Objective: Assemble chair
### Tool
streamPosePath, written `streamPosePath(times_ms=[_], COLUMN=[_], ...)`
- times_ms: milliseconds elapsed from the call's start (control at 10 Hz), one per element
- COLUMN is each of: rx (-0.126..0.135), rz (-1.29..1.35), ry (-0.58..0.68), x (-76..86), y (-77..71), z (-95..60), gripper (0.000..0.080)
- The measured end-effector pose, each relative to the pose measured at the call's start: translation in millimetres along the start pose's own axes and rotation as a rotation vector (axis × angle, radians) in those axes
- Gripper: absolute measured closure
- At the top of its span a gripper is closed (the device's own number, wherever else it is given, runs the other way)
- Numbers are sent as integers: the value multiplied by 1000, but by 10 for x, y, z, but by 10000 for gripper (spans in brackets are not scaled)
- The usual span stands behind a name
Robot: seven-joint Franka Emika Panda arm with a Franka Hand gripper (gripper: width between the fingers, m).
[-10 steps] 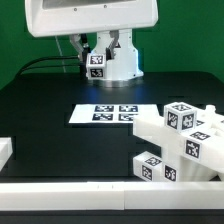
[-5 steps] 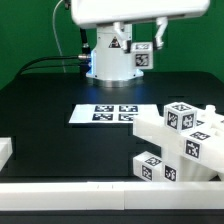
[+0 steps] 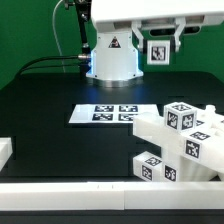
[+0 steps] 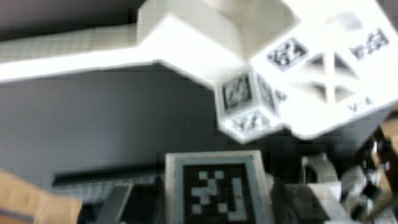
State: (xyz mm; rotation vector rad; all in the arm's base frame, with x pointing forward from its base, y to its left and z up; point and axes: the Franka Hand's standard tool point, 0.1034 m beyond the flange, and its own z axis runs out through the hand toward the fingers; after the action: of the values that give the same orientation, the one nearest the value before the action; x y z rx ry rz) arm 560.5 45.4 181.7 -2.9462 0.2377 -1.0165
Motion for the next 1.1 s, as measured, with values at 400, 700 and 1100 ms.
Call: streamPosePath(times_ms=[400,700,1100], rx=[32,24,37], rz=[41,39,13], ry=[-15,-20,-28], x=[-39,-85,-60], y=[-550,-556,-828], z=[230,252,430], gripper=[517,517,517])
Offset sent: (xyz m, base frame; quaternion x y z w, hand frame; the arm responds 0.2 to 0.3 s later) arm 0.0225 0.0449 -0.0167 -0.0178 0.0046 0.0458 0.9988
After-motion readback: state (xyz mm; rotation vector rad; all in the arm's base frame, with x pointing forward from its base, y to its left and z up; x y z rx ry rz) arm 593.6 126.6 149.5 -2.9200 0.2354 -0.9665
